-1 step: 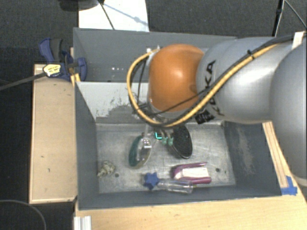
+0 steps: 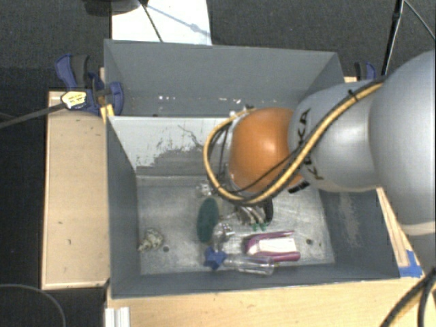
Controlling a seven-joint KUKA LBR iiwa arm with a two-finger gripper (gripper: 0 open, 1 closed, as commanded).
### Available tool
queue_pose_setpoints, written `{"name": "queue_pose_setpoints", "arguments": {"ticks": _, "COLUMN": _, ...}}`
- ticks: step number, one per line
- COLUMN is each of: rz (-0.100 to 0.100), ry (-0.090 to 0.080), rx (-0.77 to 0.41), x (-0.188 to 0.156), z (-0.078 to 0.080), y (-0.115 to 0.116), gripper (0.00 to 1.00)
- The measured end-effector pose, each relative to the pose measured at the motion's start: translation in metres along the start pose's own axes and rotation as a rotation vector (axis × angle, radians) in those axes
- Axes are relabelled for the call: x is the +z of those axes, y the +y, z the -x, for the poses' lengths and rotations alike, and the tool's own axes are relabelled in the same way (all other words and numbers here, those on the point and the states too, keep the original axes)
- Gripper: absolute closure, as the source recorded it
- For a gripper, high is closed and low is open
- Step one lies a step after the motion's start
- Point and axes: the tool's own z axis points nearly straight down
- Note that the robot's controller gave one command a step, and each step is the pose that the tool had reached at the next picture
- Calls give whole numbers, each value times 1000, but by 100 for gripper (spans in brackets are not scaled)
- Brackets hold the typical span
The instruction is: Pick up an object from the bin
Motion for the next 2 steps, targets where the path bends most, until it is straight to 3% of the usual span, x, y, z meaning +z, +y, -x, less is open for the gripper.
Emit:
{"name": "queue_pose_setpoints", "arguments": {"ticks": 1, "rz": -5, "ry": 20, "rx": 5, "x": 6, "z": -6, "y": -3, "gripper": 100}}
{"name": "queue_pose_setpoints", "arguments": {"ticks": 2, "rz": -7, "ry": 14, "rx": 18, "x": -134, "z": 8, "y": -13, "gripper": 100}}
